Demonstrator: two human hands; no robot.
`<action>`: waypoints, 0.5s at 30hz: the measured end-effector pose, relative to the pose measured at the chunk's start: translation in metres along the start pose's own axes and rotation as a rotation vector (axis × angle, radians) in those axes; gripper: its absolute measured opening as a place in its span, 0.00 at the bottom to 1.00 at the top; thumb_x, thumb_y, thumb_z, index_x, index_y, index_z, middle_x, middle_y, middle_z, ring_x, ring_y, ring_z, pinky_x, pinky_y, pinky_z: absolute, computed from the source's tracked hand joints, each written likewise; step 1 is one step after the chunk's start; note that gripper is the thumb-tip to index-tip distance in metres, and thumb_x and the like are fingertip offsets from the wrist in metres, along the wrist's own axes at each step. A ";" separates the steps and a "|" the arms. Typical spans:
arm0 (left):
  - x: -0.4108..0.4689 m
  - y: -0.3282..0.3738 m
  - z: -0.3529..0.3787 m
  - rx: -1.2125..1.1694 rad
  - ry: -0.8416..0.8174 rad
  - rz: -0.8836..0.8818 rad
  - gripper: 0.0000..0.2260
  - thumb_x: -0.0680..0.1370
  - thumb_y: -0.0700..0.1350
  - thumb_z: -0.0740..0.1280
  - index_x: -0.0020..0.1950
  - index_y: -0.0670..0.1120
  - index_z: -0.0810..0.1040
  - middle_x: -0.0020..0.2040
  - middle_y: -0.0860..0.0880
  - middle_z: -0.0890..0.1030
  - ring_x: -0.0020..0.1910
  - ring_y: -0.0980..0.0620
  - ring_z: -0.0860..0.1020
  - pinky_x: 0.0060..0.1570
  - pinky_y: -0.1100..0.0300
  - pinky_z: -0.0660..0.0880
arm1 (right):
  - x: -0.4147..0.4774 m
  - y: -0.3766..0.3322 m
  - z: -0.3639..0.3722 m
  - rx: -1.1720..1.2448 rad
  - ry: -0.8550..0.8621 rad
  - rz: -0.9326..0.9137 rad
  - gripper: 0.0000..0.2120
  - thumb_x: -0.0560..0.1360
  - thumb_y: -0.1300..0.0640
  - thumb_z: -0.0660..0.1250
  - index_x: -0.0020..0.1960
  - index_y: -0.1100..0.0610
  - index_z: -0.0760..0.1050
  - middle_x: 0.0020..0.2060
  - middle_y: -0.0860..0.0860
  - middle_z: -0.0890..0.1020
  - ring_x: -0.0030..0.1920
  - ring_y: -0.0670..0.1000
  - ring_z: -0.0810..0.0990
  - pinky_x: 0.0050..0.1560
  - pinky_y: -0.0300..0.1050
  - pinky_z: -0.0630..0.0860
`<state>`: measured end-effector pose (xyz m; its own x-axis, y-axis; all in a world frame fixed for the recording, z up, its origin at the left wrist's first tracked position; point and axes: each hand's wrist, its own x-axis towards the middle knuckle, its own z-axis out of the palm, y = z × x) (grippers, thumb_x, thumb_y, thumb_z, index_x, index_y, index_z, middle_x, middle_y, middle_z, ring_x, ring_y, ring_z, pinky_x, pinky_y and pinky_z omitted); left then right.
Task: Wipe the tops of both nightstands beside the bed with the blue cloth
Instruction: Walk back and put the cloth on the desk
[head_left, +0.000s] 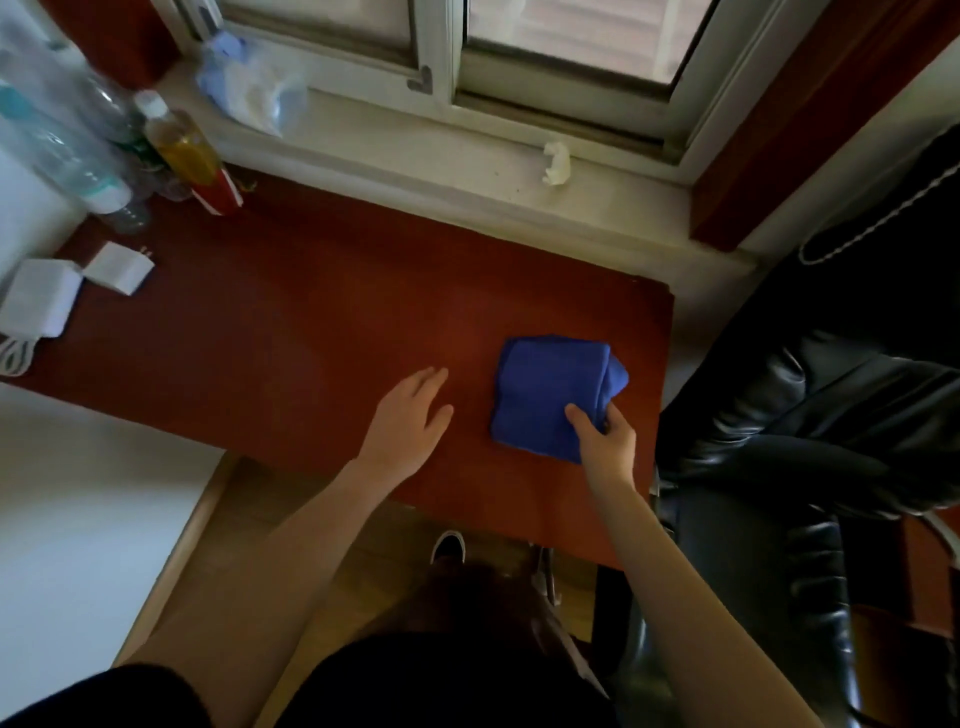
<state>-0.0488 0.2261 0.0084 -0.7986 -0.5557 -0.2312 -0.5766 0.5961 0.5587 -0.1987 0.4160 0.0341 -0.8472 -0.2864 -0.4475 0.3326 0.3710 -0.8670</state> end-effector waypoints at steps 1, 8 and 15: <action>0.007 -0.006 0.006 0.025 -0.008 -0.010 0.25 0.81 0.53 0.58 0.77 0.49 0.60 0.77 0.47 0.63 0.76 0.49 0.61 0.74 0.51 0.60 | 0.008 0.011 0.004 -0.005 0.026 0.064 0.04 0.76 0.59 0.69 0.50 0.57 0.76 0.40 0.48 0.81 0.41 0.51 0.81 0.38 0.44 0.79; 0.020 -0.023 0.040 0.201 -0.105 -0.020 0.25 0.81 0.53 0.58 0.77 0.49 0.60 0.78 0.44 0.60 0.78 0.43 0.55 0.75 0.48 0.54 | 0.024 0.048 -0.016 -0.336 0.196 0.164 0.15 0.75 0.57 0.69 0.58 0.63 0.73 0.48 0.55 0.79 0.51 0.58 0.79 0.42 0.45 0.72; 0.047 -0.028 0.057 0.352 -0.065 0.045 0.27 0.80 0.57 0.57 0.78 0.52 0.58 0.79 0.44 0.58 0.78 0.44 0.54 0.76 0.44 0.50 | 0.045 0.065 0.008 -1.183 -0.142 -0.527 0.33 0.77 0.38 0.57 0.77 0.52 0.59 0.77 0.54 0.62 0.78 0.58 0.57 0.76 0.59 0.56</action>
<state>-0.0799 0.2161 -0.0634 -0.8274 -0.4930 -0.2690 -0.5555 0.7885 0.2638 -0.2118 0.4204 -0.0439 -0.6882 -0.6983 -0.1970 -0.6502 0.7140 -0.2597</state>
